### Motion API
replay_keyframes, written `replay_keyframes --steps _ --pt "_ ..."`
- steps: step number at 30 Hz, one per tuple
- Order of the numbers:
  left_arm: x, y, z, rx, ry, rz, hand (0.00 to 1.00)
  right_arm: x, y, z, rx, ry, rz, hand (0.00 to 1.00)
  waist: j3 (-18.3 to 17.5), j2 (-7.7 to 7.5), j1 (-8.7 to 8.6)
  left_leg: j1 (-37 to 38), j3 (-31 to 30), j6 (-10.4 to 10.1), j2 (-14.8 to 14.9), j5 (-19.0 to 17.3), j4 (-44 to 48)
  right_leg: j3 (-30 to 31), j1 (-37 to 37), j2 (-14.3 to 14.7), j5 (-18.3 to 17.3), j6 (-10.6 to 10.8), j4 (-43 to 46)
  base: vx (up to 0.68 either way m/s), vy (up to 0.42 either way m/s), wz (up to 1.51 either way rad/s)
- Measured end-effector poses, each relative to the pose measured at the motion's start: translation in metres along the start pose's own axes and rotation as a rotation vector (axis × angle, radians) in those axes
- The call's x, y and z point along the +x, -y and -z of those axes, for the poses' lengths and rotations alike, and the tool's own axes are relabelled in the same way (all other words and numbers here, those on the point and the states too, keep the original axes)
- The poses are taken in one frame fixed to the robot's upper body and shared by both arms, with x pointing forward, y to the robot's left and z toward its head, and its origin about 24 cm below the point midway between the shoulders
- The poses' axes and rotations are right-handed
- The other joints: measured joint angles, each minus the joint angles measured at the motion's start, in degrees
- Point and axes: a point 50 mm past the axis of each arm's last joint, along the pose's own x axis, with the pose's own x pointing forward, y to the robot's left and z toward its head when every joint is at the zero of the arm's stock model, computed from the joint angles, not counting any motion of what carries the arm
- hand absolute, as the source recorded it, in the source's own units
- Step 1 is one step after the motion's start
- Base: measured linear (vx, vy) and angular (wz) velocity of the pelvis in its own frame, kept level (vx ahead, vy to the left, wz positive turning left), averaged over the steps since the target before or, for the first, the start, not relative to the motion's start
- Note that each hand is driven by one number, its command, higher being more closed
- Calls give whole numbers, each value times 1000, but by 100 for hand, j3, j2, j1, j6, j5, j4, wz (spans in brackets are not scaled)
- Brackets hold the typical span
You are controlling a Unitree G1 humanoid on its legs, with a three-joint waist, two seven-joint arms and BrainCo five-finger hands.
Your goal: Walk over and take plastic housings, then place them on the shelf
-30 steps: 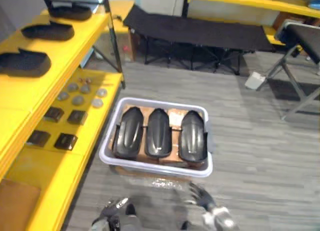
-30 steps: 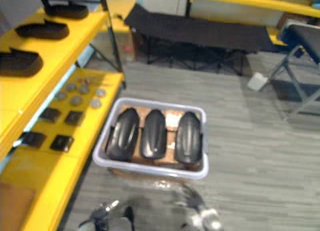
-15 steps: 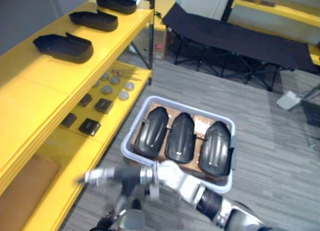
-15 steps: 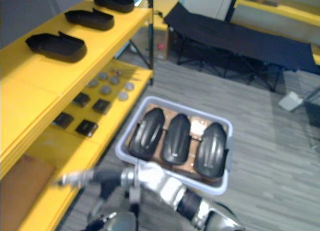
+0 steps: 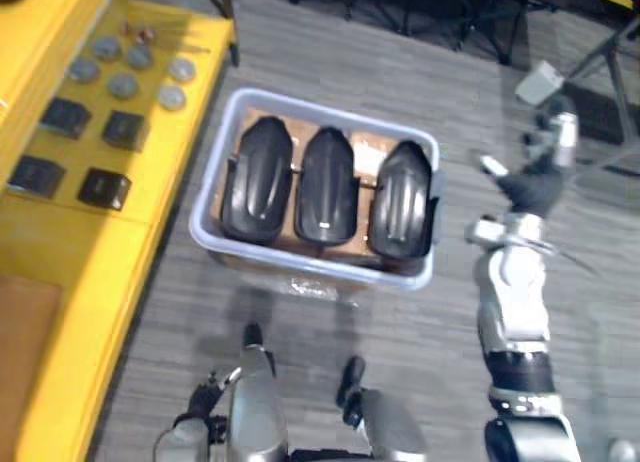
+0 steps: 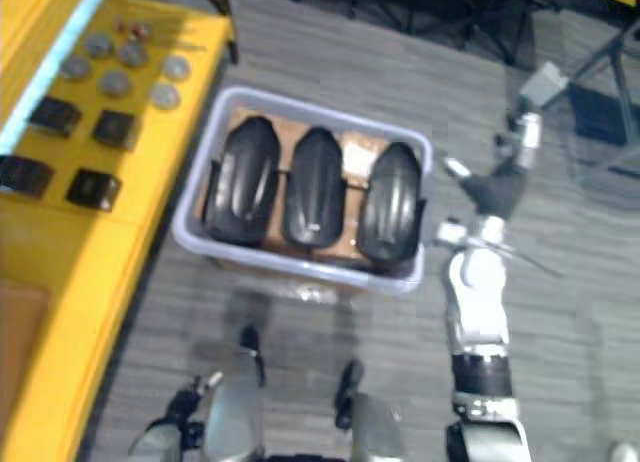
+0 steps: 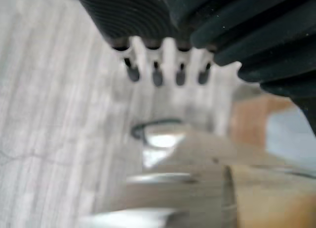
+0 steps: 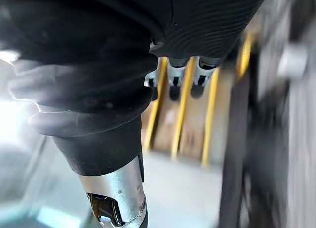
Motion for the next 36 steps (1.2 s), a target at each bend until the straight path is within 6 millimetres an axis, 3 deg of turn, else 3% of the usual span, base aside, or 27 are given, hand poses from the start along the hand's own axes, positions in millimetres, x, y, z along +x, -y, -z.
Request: replay_keyframes --steps 3,7,9,12,14,17,20,25,36 --pt "1 2 -6 -52 29 9 0 16 27 25 -75 -95 113 0 -1 -3 -27 -65 -30 70 -170 225 -333 5 -190 -92 32 3 10 -25 -4 14" --pt "1 7 -12 -31 56 32 0 30 53 62 -135 -276 250 0 19 28 73 -175 -85 77 -321 568 -771 -29 -396 -132 170 8 -109 34 -5 16" --pt "1 10 -12 -70 59 38 0 43 62 60 -136 -288 298 0 63 104 105 -182 -115 82 -368 650 -898 -37 -441 -155 200 0 -108 61 -2 18" --pt "1 17 -14 -154 65 18 0 70 86 50 -130 -300 364 0 211 376 133 -181 -241 114 -503 796 -1109 -158 -445 -239 198 2 -88 30 22 26" --pt "2 22 -12 -223 47 5 0 76 95 49 -168 -315 383 0 285 525 215 -158 -256 121 -558 884 -1257 -179 -476 -286 188 15 -76 15 29 18" --pt "1 30 -1 -272 -6 2 0 74 99 62 -208 -409 388 0 352 764 325 -164 -322 156 -671 975 -1410 -265 -586 -407 53 48 121 13 27 17" --pt "0 34 5 -274 -33 9 0 76 102 63 -228 -434 397 0 359 902 380 -197 -378 170 -721 996 -1437 -312 -679 -504 -78 77 345 9 27 17" --pt "-2 41 13 -284 -59 54 0 98 96 44 -269 -412 354 0 392 1103 402 -272 -381 204 -860 1022 -1441 -315 -860 -698 -206 133 630 12 28 8" --pt "-3 49 14 -232 -73 115 0 95 88 52 -359 -477 239 0 388 1156 392 -360 -429 203 -887 1021 -1339 -325 -1022 -774 -364 109 961 1 1 2"
